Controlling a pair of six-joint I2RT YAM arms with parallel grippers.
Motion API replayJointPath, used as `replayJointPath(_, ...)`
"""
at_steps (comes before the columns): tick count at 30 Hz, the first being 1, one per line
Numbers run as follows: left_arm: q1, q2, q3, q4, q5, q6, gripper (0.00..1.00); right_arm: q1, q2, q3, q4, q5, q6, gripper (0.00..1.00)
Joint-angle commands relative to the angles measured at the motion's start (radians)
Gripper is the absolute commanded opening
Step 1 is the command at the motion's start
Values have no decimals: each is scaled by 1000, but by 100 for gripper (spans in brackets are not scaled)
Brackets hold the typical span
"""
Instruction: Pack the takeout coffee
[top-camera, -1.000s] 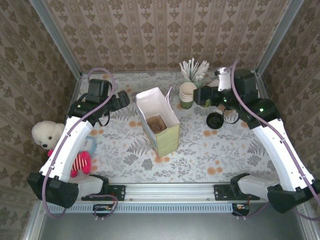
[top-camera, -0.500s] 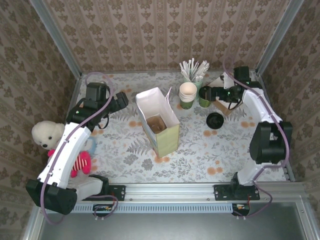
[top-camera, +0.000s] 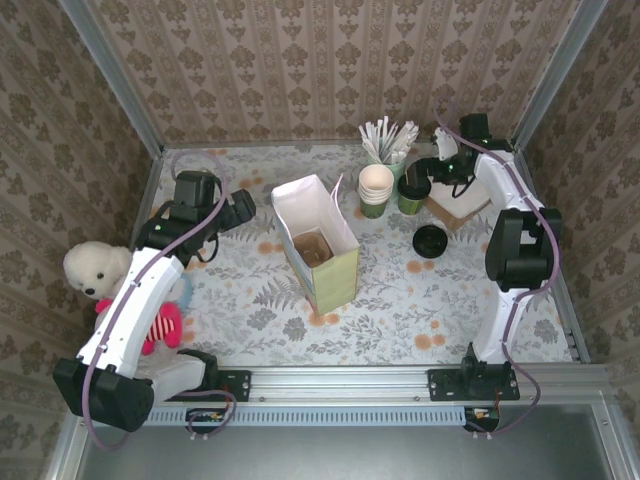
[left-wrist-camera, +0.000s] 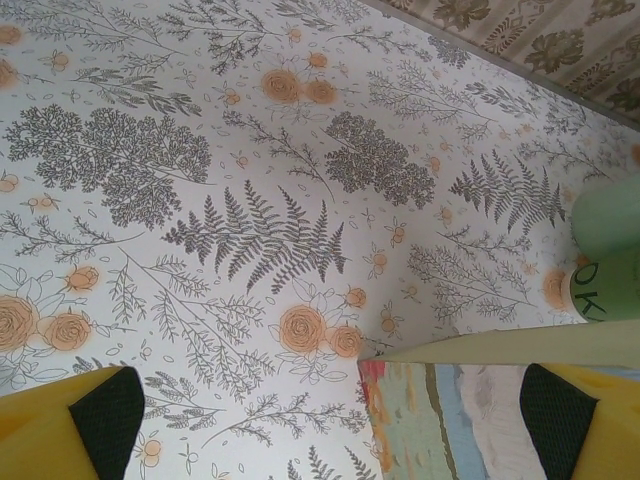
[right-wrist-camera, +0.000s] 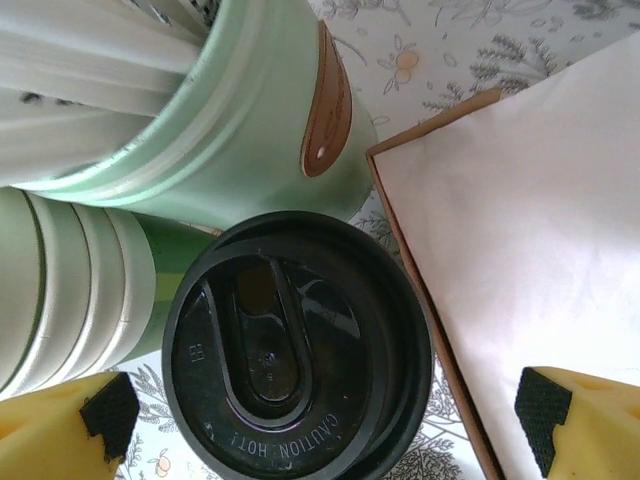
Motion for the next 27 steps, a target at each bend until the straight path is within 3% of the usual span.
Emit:
replayJointPath(1,9,-28,-14,11,-26,-22,100,10,28,42,-64,-58,-37,100)
replayJointPath(16,23,-25,-40,12,-19,-25,100,36,102,70,-64,-30,-8,99)
replayJointPath(20,25,-25,-39,12,-18,-24,100,37,101,66,-55,-1,4,94)
replayJointPath(23,28,-26,-41,11,-16,-23,100,36,91,53,-46,1,12,83)
replayJointPath(27,28,-28,-45,11,-12,-25,100,38,52,12,-21,-6,51,81)
